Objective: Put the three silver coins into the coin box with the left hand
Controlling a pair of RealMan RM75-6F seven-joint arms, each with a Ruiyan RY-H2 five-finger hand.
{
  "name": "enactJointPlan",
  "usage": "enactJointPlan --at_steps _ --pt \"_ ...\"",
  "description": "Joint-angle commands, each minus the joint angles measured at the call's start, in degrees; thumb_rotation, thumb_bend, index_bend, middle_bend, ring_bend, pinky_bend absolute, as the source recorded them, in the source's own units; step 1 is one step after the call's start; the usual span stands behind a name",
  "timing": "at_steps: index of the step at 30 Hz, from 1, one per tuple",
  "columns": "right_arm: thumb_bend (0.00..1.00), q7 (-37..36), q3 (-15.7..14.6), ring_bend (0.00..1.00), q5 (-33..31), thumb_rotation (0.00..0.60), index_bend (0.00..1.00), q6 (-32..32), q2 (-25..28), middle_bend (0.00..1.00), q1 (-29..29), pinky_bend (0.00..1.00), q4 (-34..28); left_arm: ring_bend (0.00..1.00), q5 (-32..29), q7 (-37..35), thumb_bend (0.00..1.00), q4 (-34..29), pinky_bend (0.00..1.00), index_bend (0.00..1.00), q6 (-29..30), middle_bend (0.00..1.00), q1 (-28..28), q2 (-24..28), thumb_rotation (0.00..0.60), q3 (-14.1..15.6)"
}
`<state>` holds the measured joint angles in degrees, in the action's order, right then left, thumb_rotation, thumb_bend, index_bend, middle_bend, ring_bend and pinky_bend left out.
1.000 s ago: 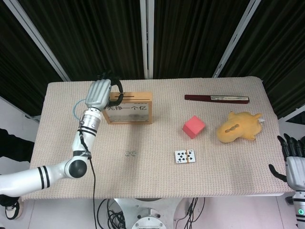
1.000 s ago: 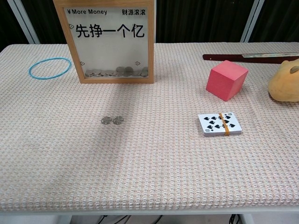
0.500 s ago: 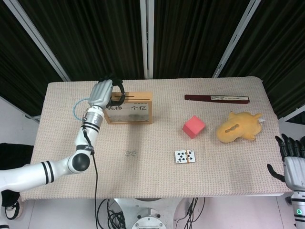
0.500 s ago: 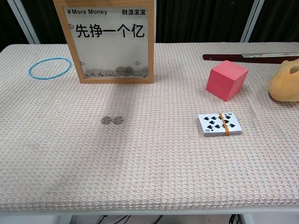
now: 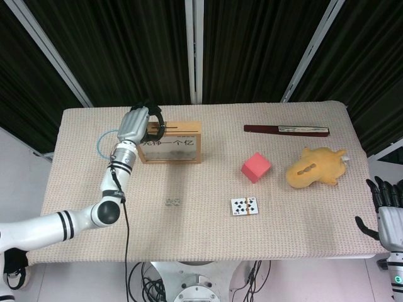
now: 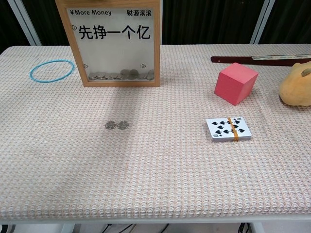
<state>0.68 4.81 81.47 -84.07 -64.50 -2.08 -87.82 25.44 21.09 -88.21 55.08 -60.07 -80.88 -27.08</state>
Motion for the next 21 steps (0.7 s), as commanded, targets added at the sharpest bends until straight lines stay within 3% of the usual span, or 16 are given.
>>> enactJointPlan --at_steps 1,6,9,14,18,21 --pt "0.21 -0.10 0.00 0.00 -0.03 0.600 0.00 -0.02 -0.05 0.00 0.03 0.00 0.06 0.05 0.58 -0.17 0.46 0.07 0.07 0.55 0.27 0.25 -0.20 -0.09 0.600 0.23" --pt "0.21 0.01 0.02 0.00 -0.09 0.600 0.00 0.00 -0.12 0.00 0.02 0.00 0.07 0.05 2.80 -2.13 0.41 -0.13 0.06 0.18 0.80 0.22 0.27 -0.07 0.600 0.37" --pt "0.21 0.09 0.07 0.00 -0.22 0.600 0.00 0.05 -0.18 0.00 -0.01 0.00 0.09 0.05 6.77 -2.21 0.40 -0.12 0.05 0.10 4.55 0.22 0.77 -0.61 0.600 1.06" --pt "0.21 0.06 0.17 0.00 -0.17 0.600 0.00 -0.17 -0.21 0.00 0.01 0.00 0.08 0.05 20.98 -0.79 0.39 -4.45 0.05 0.11 12.69 0.22 3.20 -0.12 0.600 5.83" --pt "0.21 -0.04 0.19 0.00 -0.33 0.600 0.00 -0.07 -0.33 0.00 0.02 0.00 0.34 0.06 40.05 -2.06 0.37 -10.80 0.07 0.21 20.67 0.23 8.37 1.63 0.600 13.76" --pt "0.21 0.07 0.18 0.00 -0.38 0.600 0.00 0.09 -0.49 0.00 -0.06 0.00 0.54 0.09 51.95 -0.66 0.36 -11.10 0.10 0.29 28.11 0.26 12.99 0.20 0.600 20.34"
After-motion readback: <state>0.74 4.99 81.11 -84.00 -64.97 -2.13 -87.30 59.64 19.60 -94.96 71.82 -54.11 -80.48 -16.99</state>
